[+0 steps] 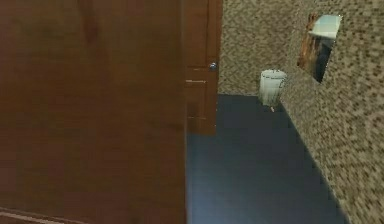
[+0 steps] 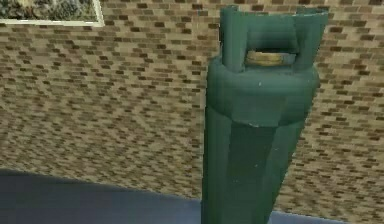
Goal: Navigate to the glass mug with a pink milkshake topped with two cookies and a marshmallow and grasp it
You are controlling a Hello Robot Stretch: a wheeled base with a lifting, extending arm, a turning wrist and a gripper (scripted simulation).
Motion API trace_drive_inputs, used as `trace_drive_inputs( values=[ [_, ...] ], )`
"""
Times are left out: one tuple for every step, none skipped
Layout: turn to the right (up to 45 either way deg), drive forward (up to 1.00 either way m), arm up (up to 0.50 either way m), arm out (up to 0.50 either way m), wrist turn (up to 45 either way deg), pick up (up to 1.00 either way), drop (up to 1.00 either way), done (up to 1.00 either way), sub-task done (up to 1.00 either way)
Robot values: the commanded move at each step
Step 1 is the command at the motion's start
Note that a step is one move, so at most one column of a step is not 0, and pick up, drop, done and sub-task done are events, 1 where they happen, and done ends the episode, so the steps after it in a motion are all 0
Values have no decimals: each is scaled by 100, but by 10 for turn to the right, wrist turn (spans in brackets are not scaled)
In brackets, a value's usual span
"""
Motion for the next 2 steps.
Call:
trace_drive_inputs(
  values=[
    [450,0,0,0,0,0,0,0,0],
    [270,0,0,0,0,0,0,0,0]
  ],
)
